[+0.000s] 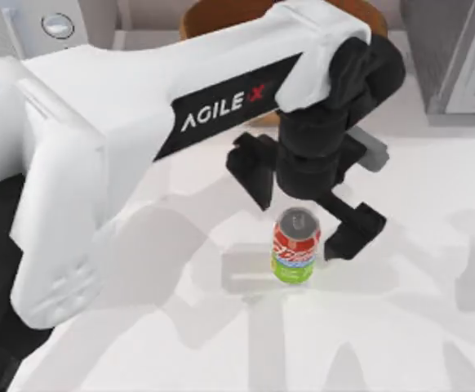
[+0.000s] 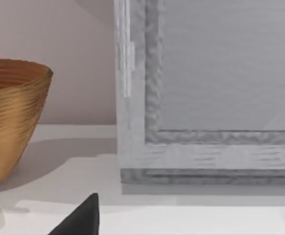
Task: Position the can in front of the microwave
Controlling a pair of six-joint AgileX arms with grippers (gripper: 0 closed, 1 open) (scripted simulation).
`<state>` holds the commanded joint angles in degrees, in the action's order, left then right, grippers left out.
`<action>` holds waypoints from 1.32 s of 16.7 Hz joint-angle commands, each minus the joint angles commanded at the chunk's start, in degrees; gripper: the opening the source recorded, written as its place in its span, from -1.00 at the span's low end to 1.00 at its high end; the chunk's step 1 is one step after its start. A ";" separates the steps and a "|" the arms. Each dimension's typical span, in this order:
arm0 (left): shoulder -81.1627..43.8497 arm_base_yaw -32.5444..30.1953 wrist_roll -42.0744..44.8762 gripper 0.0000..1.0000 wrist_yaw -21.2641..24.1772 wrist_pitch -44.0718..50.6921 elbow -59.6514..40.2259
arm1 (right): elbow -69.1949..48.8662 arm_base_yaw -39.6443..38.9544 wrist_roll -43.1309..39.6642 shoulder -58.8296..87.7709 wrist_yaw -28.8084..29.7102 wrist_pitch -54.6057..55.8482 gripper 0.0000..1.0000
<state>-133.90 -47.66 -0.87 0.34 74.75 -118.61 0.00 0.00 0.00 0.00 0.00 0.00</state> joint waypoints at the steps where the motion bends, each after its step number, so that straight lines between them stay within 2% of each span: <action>1: -0.07 -0.03 -0.02 1.00 0.00 -2.09 1.99 | 0.00 0.00 0.00 0.00 0.00 0.00 1.00; 7: -0.14 -0.07 -0.07 1.00 0.00 -5.40 5.30 | 0.00 0.00 0.00 0.00 0.00 0.00 1.00; 20: -0.14 -0.07 -0.07 -0.96 0.00 -5.40 5.30 | 0.00 0.00 0.00 0.00 0.00 0.00 1.00; 22: -0.14 -0.07 -0.07 -1.00 0.00 -5.40 5.30 | 0.00 0.00 0.00 0.00 0.00 0.00 1.00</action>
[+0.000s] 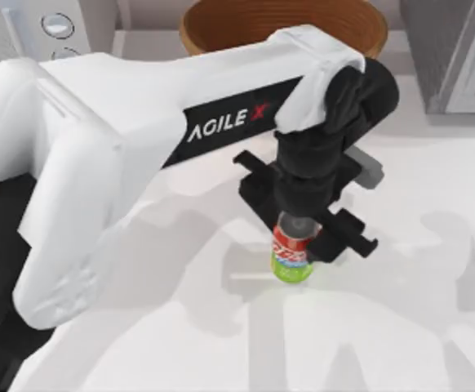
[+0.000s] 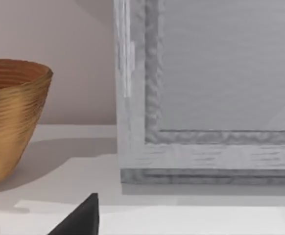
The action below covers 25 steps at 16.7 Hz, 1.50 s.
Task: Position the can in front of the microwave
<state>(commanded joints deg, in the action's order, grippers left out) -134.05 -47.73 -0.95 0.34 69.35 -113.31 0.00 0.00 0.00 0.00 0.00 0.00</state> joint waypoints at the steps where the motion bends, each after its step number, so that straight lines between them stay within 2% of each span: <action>1: 0.00 0.00 0.00 -1.00 0.00 0.00 0.00 | 0.00 0.00 0.00 0.00 0.00 0.00 1.00; 8: 0.00 0.05 0.05 -1.00 0.04 0.23 -0.22 | 0.00 0.00 0.00 0.00 0.00 0.00 1.00; 14: 0.51 0.00 -0.01 -1.00 0.03 8.52 -7.97 | 0.00 0.00 0.00 0.00 0.00 0.00 1.00; 19: 0.33 0.07 0.09 -1.00 0.01 8.58 -8.04 | 0.00 0.00 0.00 0.00 0.00 0.00 1.00; 22: 0.33 3.21 1.74 -1.00 -0.20 8.70 -8.18 | 0.00 0.00 0.00 0.00 0.00 0.00 1.00; 25: 0.76 10.58 4.32 -1.00 -0.10 8.59 -8.04 | 0.00 0.00 0.00 0.00 0.00 0.00 1.00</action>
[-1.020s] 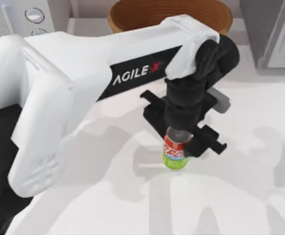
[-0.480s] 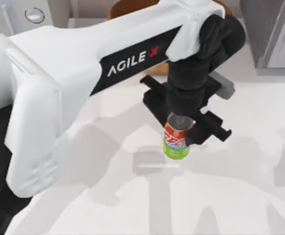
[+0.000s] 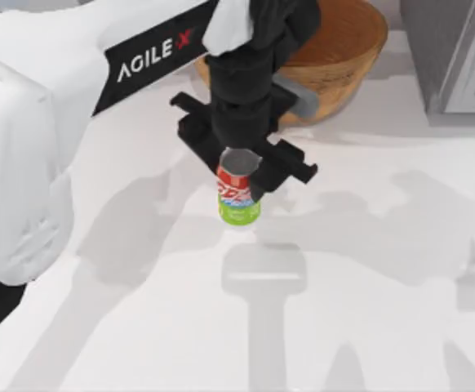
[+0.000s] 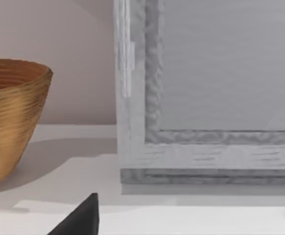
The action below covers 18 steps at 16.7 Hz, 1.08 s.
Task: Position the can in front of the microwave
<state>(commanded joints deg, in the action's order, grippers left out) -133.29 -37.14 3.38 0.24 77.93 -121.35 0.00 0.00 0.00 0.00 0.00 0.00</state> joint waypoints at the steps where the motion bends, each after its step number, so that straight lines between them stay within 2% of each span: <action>1: 0.24 3.30 0.89 -1.00 0.07 -0.07 0.18 | 0.00 0.00 0.00 0.00 0.00 0.00 1.00; 5: 0.59 16.11 4.24 -1.00 0.34 0.09 0.88 | 0.00 0.00 0.00 0.00 0.00 0.00 1.00; 10: 1.48 27.59 8.50 -1.00 0.09 -0.16 1.34 | 0.00 0.00 0.00 0.00 0.00 0.00 1.00; 15: 1.87 45.60 12.69 -1.00 0.31 0.44 2.51 | 0.00 0.00 0.00 0.00 0.00 0.00 1.00; 18: 2.46 53.25 15.93 -1.00 0.20 0.10 3.13 | 0.00 0.00 0.00 0.00 0.00 0.00 1.00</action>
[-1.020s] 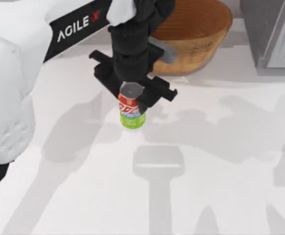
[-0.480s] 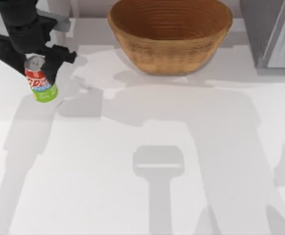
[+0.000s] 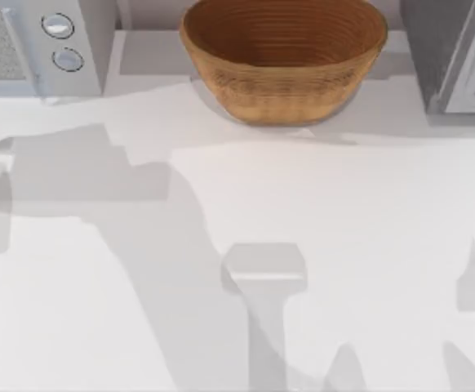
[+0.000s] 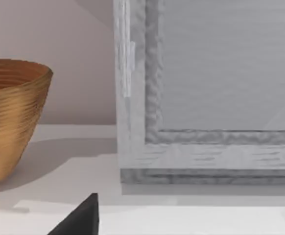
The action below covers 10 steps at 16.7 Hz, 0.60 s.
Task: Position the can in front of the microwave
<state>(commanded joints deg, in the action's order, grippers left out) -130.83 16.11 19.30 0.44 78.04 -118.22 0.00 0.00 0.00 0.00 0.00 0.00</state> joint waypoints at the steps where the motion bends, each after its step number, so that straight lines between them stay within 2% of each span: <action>1: 0.28 1.54 0.73 -1.00 -0.05 -0.16 0.17 | 0.00 0.00 0.00 0.00 0.00 0.00 1.00; 10: 0.61 2.83 1.45 -1.00 -0.17 -1.59 1.61 | 0.00 0.00 0.00 0.00 0.00 0.00 1.00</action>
<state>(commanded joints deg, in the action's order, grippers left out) -130.22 18.94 20.76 0.27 76.44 -116.61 0.00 0.00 0.00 0.00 0.00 0.00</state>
